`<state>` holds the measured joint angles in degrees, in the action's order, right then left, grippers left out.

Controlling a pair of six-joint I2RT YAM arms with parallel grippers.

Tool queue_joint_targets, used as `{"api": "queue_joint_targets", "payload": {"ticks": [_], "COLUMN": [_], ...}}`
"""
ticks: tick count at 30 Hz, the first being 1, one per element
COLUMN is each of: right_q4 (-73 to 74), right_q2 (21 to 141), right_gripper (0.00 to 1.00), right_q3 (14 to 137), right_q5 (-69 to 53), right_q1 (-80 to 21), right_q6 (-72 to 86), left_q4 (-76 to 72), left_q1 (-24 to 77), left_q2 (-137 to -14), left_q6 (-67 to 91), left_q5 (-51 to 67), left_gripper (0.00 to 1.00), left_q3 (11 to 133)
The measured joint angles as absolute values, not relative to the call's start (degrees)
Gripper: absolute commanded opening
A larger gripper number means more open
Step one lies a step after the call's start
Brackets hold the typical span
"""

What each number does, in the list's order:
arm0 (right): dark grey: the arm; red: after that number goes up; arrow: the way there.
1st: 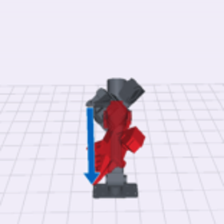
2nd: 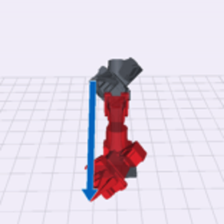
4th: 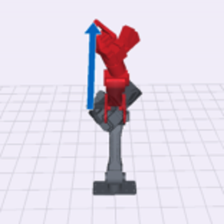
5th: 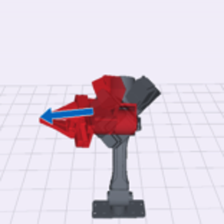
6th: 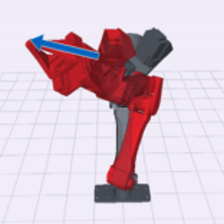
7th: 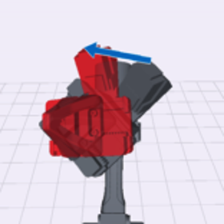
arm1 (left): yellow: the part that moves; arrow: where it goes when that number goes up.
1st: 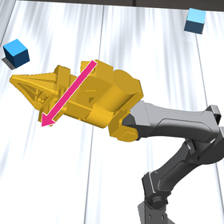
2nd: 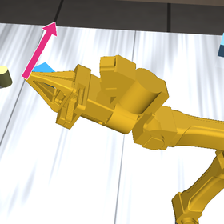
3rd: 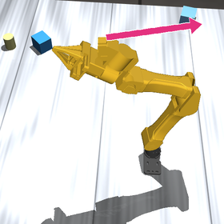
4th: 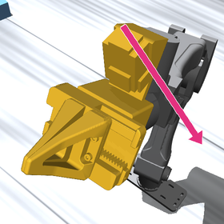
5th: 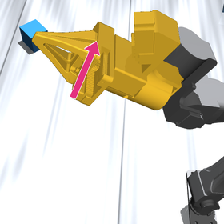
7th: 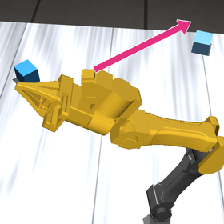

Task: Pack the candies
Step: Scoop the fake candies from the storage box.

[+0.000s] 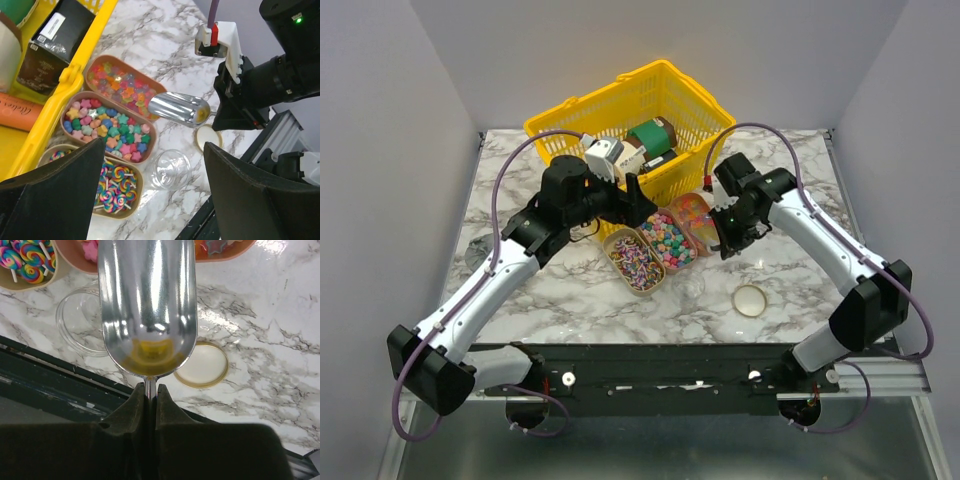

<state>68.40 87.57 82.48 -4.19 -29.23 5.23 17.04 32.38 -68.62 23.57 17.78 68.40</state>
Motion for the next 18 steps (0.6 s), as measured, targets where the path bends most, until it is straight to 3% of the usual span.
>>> {"api": "queue_joint_targets", "payload": {"ticks": [18], "right_q4": [73.0], "right_q2": [102.0], "right_gripper": [0.01], "right_q3": [87.8], "right_q5": [-6.5], "right_q1": [-25.1], "right_q6": [4.4], "left_q4": [20.3], "left_q1": [32.4], "left_q2": [-64.2], "left_q6": [17.7], "left_q5": [7.8], "left_gripper": [0.91], "left_q3": [66.5]}}
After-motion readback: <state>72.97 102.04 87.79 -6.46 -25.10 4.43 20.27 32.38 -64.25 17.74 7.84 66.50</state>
